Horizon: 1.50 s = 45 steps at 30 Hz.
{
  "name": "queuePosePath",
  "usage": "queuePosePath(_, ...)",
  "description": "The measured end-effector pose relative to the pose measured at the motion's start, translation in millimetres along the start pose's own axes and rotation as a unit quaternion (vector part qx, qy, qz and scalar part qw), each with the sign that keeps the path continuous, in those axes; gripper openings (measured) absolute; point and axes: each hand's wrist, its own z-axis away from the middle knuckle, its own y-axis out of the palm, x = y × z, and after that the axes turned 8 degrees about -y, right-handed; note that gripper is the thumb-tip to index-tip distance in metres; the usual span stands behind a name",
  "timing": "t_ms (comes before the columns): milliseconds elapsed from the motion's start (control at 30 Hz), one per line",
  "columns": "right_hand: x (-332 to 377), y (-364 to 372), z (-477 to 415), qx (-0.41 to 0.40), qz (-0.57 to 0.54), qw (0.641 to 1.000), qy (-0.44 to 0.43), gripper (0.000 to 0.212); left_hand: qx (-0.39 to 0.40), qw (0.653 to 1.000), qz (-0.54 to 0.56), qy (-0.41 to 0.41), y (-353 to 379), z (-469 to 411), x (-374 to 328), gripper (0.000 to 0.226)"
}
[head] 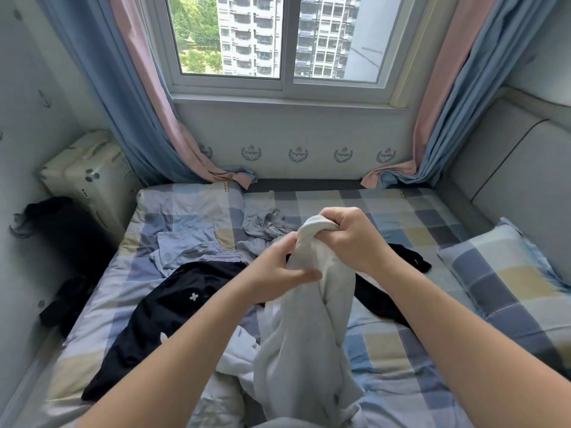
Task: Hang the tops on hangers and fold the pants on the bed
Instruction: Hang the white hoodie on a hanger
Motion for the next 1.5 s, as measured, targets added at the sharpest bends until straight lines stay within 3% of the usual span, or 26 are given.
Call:
queuePosePath(33,7.0,-0.4,-2.2,-0.01,-0.008,1.0,-0.013,0.015,-0.034,0.999,0.006,0.006,5.2,-0.6,-3.3,0.017)
queuePosePath(67,13.1,-1.8,-4.7,-0.022,-0.015,0.999,-0.022,0.015,-0.078,0.997,0.012,0.012,6.7,-3.2,-4.3,0.014)
queuePosePath(100,18.0,-3.9,-6.7,-0.031,-0.023,0.999,-0.031,0.014,-0.12,0.992,0.012,0.02,5.9,-4.9,-7.1,0.023)
queuePosePath(267,18.3,-23.1,-9.7,-0.022,-0.057,0.998,-0.027,0.014,-0.207,0.973,0.069,0.076,-22.8,-11.0,-41.1,0.013)
queuePosePath(400,11.5,-28.9,-10.1,0.006,-0.033,0.999,0.003,0.023,-0.221,0.961,0.106,0.131,-47.0,-11.2,-85.9,0.018)
queuePosePath(533,6.1,-25.0,-15.4,0.016,-0.128,0.99,0.049,0.015,-0.221,0.954,0.147,0.138,-66.5,-18.8,-118.7,0.017)
queuePosePath(600,-0.5,-20.4,-17.5,0.025,-0.148,0.988,0.04,0.027,-0.219,0.951,0.169,0.14,-75.4,-21.7,-127.8,0.016)
queuePosePath(767,-3.0,-27.9,-17.7,0.008,-0.109,0.994,0.01,0.01,-0.24,0.95,0.163,0.118,-94.5,-28.8,-125.3,0.02)
queuePosePath(867,11.0,-42.6,-20.5,-0.042,-0.089,0.995,-0.024,0.039,-0.266,0.948,0.149,0.09,-103.2,-32.7,-110.9,0.023)
queuePosePath(967,28.3,-48.5,-22.2,-0.016,-0.103,0.994,-0.027,0.054,-0.28,0.946,0.149,0.069,-106.5,-39.2,-96.2,0.023)
queuePosePath(1100,41.6,-45.3,-28.4,-0.035,-0.15,0.988,-0.002,0.044,-0.269,0.956,0.113,0.023,-100.7,-49.4,-72.2,0.037)
queuePosePath(1200,49.3,-42.0,-33.0,-0.062,-0.203,0.977,0.025,0.038,-0.281,0.958,0.047,-0.03,-85.1,-49.2,-49.9,0.021)
queuePosePath(1300,50.4,-38.4,-35.8,-0.101,-0.241,0.964,0.057,0.037,-0.284,0.958,0.029,-0.013,-58.5,-32.8,-42.1,0.027)
queuePosePath(1500,49.5,-34.3,-34.0,-0.13,-0.268,0.952,0.065,0.034,-0.13,0.986,0.084,0.053,-7.7,-5.8,-49.9,0.037)
